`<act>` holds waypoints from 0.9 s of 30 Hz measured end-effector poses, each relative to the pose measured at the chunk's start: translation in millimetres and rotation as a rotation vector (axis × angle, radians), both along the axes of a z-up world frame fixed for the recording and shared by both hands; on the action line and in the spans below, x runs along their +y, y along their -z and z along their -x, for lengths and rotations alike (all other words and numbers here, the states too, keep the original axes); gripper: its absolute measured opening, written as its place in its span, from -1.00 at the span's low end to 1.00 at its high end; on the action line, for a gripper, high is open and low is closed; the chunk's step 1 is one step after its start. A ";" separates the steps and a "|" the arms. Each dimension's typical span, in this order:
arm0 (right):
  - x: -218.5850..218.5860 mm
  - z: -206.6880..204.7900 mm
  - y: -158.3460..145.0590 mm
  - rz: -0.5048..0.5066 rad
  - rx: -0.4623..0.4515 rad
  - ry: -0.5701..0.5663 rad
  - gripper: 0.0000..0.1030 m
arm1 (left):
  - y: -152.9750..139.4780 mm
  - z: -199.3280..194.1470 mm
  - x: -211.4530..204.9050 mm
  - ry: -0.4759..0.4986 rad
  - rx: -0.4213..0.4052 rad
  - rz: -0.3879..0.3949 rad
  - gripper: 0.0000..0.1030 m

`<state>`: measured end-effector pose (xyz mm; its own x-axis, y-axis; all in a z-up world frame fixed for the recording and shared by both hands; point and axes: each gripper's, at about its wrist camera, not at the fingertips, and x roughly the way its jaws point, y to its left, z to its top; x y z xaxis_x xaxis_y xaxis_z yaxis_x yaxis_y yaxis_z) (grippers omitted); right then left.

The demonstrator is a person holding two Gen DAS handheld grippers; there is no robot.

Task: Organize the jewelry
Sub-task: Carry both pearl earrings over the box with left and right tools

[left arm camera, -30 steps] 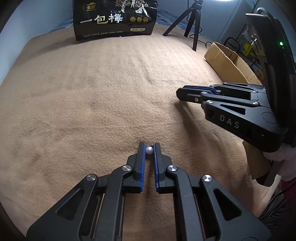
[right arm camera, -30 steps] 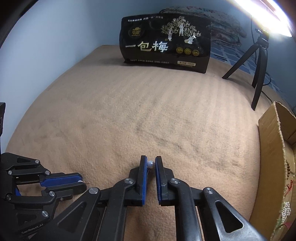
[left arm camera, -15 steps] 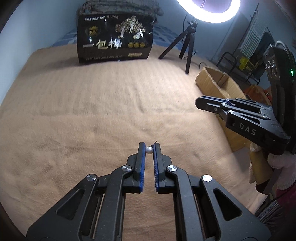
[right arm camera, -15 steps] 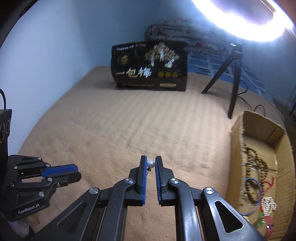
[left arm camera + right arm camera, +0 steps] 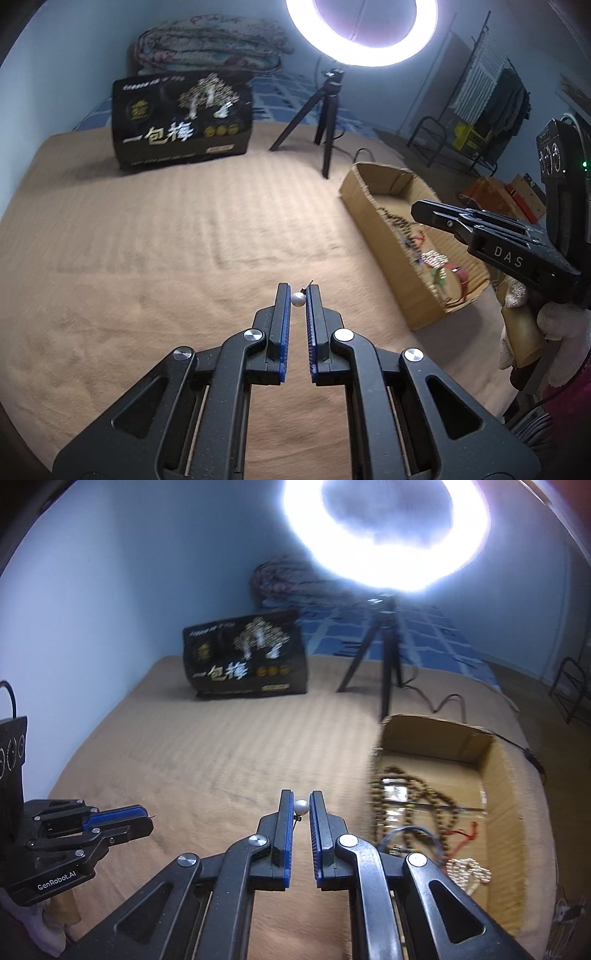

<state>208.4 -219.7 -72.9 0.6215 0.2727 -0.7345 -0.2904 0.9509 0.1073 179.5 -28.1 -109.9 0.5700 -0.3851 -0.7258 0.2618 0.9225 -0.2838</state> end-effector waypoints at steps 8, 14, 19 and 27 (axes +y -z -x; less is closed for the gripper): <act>-54.4 6.9 -20.3 -0.038 -0.034 0.114 -0.88 | -21.1 -4.3 -39.6 0.045 -0.039 0.034 -0.88; -87.5 7.8 -25.4 -0.064 -0.039 0.177 -0.88 | -28.9 -13.1 -76.3 0.089 -0.052 0.057 -0.88; -108.1 3.7 -22.2 -0.064 -0.033 0.217 -0.88 | -26.6 -21.5 -103.7 0.114 -0.045 0.069 -0.88; -128.2 -7.0 -9.9 -0.064 -0.004 0.265 -0.88 | -12.9 -32.5 -136.6 0.138 -0.016 0.075 -0.88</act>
